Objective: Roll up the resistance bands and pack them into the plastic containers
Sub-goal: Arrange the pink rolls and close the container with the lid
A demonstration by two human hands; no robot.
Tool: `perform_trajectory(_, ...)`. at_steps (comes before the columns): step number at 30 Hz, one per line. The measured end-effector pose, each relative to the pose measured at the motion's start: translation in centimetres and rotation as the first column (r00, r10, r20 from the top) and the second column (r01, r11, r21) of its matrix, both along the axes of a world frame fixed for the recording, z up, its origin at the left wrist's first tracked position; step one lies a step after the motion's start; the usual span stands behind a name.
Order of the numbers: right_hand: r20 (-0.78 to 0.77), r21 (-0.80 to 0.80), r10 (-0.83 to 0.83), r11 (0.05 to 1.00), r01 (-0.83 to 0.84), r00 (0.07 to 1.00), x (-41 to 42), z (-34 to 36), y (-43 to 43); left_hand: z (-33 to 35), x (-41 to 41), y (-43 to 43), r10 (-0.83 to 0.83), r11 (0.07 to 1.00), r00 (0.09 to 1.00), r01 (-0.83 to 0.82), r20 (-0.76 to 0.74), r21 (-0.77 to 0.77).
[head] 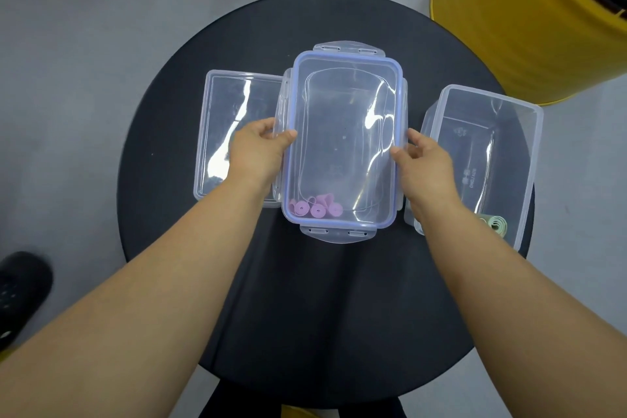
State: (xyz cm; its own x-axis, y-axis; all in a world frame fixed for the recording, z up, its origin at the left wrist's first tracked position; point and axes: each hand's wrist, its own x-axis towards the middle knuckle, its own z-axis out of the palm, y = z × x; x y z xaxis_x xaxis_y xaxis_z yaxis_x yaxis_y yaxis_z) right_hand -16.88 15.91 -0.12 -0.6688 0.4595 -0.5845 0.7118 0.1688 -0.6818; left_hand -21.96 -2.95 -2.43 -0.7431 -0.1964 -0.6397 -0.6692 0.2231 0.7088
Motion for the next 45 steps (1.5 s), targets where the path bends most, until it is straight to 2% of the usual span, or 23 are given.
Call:
perform_trajectory(5, 0.005, -0.02, 0.01, 1.0, -0.01, 1.0, 0.3, 0.1, -0.1, 0.0, 0.4, 0.1, -0.046, 0.998, 0.998, 0.045, -0.039, -0.04)
perform_trajectory(9, 0.045, 0.015, 0.065, 0.998, -0.065, 0.997, -0.2, 0.2, -0.1, 0.4, 0.2, 0.4, -0.147, 0.965, 0.981, 0.114, -0.128, -0.236)
perform_trajectory(11, 0.074, 0.044, 0.095, 0.994, -0.099, 0.993, -0.5, 0.5, -0.1, 0.4, 0.1, 0.7, -0.188, 0.947, 0.976, 0.15, -0.114, -0.284)
perform_trajectory(17, 0.149, 0.084, 0.11, 0.989, -0.124, 0.983, -1.4, 1.3, -0.1, 0.4, -0.8, 1.1, -0.17, 0.971, 0.985, 0.169, 0.011, -0.172)
perform_trajectory(24, 0.166, -0.035, 0.061, 0.998, -0.056, 0.984, -1.7, 2.2, 0.2, 0.4, -1.6, 0.7, -0.091, 0.996, 0.992, 0.092, 0.083, -0.005)
perform_trajectory(31, 0.109, -0.045, 0.034, 0.999, -0.029, 0.993, -1.3, 1.1, 0.4, 0.6, -1.1, 0.8, -0.109, 0.994, 0.993, 0.11, 0.055, -0.01)
perform_trajectory(35, 0.059, 0.059, 0.129, 0.989, -0.133, 0.99, -1.6, 0.6, 0.7, 1.0, -0.9, 0.7, -0.178, 0.978, 0.984, 0.177, 0.002, -0.113)
perform_trajectory(38, 0.002, 0.269, 0.25, 0.932, -0.241, 0.968, -3.0, 0.4, 1.2, 1.8, -0.9, 1.0, -0.298, 0.911, 0.953, 0.269, -0.049, -0.313)
perform_trajectory(40, -0.045, 0.426, 0.364, 0.849, -0.312, 0.93, -4.7, 0.6, 1.2, 2.4, -0.8, 1.5, -0.429, 0.812, 0.9, 0.346, -0.078, -0.47)
perform_trajectory(43, -0.041, 0.555, 0.59, 0.684, -0.473, 0.806, -7.6, 1.0, 0.6, 2.7, -0.3, 2.8, -0.721, 0.542, 0.691, 0.521, -0.047, -0.659)
perform_trajectory(45, 0.002, 0.586, 0.703, 0.576, -0.57, 0.711, -9.2, 0.7, 0.3, 2.3, -0.2, 3.3, -0.82, 0.403, 0.572, 0.61, 0.027, -0.683)
